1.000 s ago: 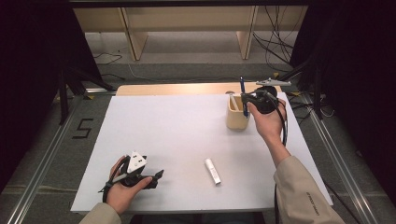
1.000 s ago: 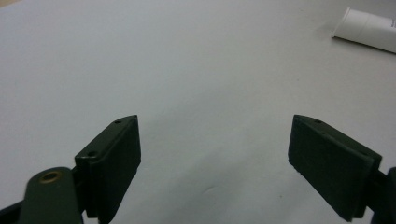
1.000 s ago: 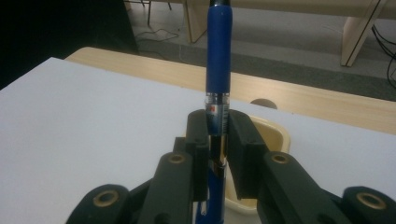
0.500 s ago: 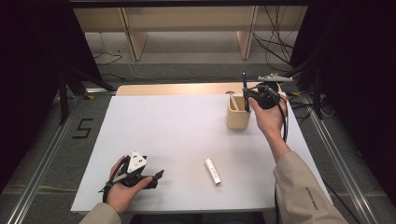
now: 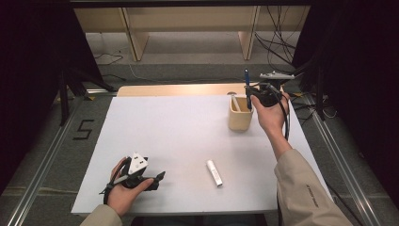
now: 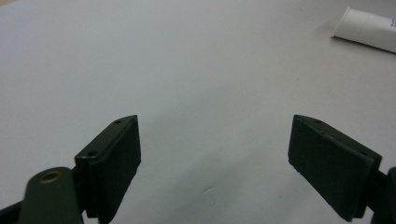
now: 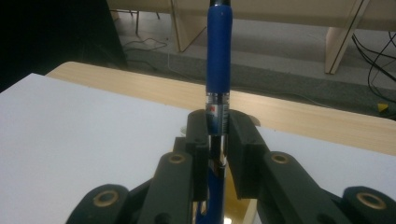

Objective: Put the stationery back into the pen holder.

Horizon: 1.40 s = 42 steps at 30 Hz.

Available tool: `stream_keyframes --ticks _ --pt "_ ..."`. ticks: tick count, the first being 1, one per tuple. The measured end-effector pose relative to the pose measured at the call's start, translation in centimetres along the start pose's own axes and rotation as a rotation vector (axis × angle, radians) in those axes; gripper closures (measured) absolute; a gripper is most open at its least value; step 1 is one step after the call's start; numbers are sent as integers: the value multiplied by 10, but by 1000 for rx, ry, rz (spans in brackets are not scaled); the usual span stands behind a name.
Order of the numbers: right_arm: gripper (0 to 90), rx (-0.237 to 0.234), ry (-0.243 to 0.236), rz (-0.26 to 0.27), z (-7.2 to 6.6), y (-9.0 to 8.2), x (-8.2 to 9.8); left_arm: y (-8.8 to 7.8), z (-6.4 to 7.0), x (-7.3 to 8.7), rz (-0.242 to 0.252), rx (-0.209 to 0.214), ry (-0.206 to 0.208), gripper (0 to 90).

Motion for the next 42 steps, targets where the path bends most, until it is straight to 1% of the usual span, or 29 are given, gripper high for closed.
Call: stream_keyframes --ticks 17,32,42 --pt "795 13 -7 21 4 13 5 0 0 0 0 1 0 169" --pt "795 19 -13 17 4 20 9 0 0 0 0 -1 2 169" --pt "794 17 -22 -1 2 23 14 0 0 0 0 1 0 168"
Point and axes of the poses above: each handheld gripper's, and its own axes: y roughly forward along the jaws, x roughly out of its underside, z roughly to its right, the point moved 1 cm from there along y, roughly forward along the jaws, and after that the axes turned 11 degrees about z, right-handed, at the moved point
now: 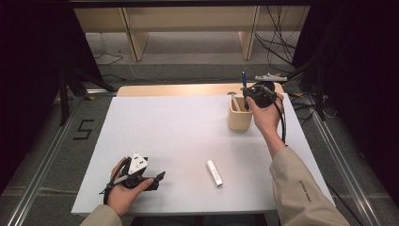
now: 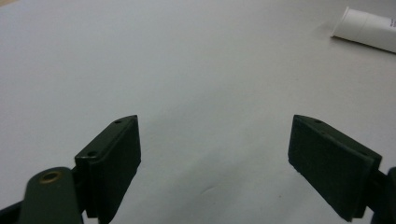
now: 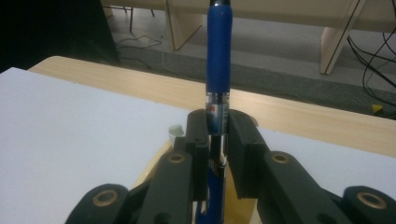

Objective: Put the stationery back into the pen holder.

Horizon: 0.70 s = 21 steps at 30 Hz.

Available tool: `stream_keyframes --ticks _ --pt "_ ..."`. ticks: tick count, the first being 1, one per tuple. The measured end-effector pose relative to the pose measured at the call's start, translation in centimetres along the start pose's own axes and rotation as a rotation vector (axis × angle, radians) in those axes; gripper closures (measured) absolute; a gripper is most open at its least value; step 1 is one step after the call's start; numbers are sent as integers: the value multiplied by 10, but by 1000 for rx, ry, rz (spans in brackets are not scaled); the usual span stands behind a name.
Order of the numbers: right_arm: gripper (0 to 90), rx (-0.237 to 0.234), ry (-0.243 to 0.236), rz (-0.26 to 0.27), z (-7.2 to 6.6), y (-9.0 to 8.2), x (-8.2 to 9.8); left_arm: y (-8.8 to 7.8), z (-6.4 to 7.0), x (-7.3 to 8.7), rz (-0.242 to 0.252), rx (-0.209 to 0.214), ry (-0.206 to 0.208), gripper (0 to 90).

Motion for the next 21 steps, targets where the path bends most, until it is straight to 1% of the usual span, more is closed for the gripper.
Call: stream_keyframes --ticks 14,15,17,21 --pt "788 -2 -6 -33 -1 5 8 0 0 0 2 0 0 168" --pt "775 -3 -6 -33 -1 5 9 0 0 0 0 0 0 169" --pt "716 1 -9 -37 -2 5 10 0 0 0 2 0 0 168" --pt "659 0 -7 -42 -2 3 13 0 1 0 0 1 1 169"
Point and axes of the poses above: each handheld gripper's, and its own axes: y roughly forward along the jaws, x roughly out of its underside, z roughly to its right, the point moved 1 cm from there along y, roughly forward along the jaws, and after that the axes turned 11 degrees about z, right-handed, at the moved point
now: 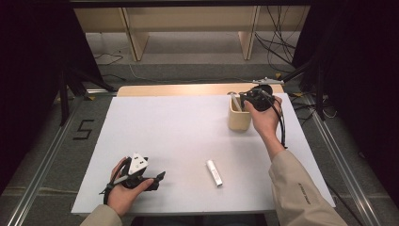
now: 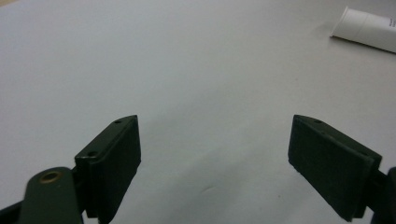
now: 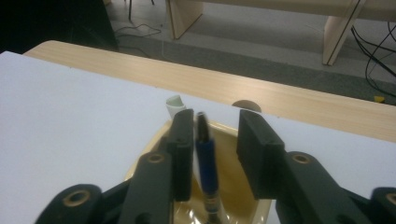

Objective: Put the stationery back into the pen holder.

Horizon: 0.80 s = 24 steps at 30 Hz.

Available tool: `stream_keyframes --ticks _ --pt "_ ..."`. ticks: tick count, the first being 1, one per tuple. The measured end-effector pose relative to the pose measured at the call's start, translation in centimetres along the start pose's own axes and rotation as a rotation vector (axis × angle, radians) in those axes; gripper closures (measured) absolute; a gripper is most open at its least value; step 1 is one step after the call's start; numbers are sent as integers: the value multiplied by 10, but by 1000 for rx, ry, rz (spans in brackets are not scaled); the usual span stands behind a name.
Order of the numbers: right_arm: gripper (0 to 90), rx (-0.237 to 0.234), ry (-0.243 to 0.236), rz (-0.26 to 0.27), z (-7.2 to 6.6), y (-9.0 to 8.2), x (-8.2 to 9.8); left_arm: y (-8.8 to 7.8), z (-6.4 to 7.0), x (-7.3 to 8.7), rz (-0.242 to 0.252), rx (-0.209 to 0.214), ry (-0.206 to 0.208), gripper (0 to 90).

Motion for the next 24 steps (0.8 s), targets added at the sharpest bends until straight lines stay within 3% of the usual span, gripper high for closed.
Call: stream_keyframes --ticks 7,12,24 --pt "581 6 -5 -4 -3 -10 0 0 0 0 0 0 0 169" --pt "576 -11 -17 -40 -11 -22 -2 0 1 0 1 0 4 169" --pt "542 -113 -14 -229 -43 -45 21 0 3 -1 -1 3 13 169"
Point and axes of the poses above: each handheld gripper's, and its own axes: y roughly forward along the jaws, x roughly out of its underside, z roughly to its right, the point moved 1 cm from there along y, roughly forward along the jaws, and after that the axes turned 11 degrees about z, right-handed, at the moved point
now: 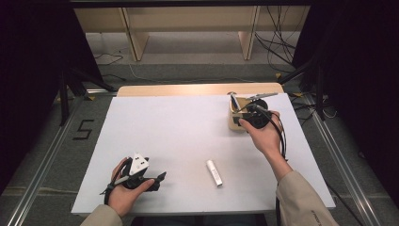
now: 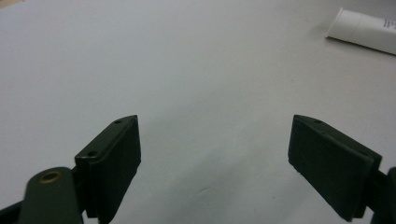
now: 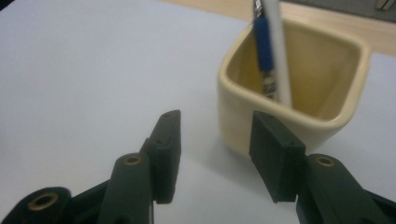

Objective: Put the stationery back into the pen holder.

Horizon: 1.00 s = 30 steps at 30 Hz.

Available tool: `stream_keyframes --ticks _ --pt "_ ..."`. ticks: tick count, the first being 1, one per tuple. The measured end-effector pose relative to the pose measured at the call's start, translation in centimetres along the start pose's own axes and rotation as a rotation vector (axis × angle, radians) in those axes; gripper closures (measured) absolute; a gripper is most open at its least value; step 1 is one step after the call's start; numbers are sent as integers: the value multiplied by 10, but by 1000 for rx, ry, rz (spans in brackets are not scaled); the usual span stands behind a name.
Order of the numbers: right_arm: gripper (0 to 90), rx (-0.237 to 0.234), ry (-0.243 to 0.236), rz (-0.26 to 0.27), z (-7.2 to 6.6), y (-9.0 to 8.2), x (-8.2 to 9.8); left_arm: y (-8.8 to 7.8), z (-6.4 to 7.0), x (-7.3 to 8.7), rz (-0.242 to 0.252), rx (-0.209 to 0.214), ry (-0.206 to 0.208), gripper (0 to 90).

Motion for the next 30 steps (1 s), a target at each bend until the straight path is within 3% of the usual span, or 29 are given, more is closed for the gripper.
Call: stream_keyframes --ticks 10,30 --pt "525 -44 16 -108 -17 0 30 0 1 0 1 4 5 168" --pt "506 -97 1 -316 -63 -5 63 1 3 -1 4 4 4 169"
Point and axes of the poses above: each handheld gripper's, and its own axes: y roughly forward along the jaws, x roughly out of its underside, z roughly to its right, the point moved 1 cm from there along y, roughly forward along the jaws, and after that the axes turned 11 degrees about z, right-handed, at the moved point
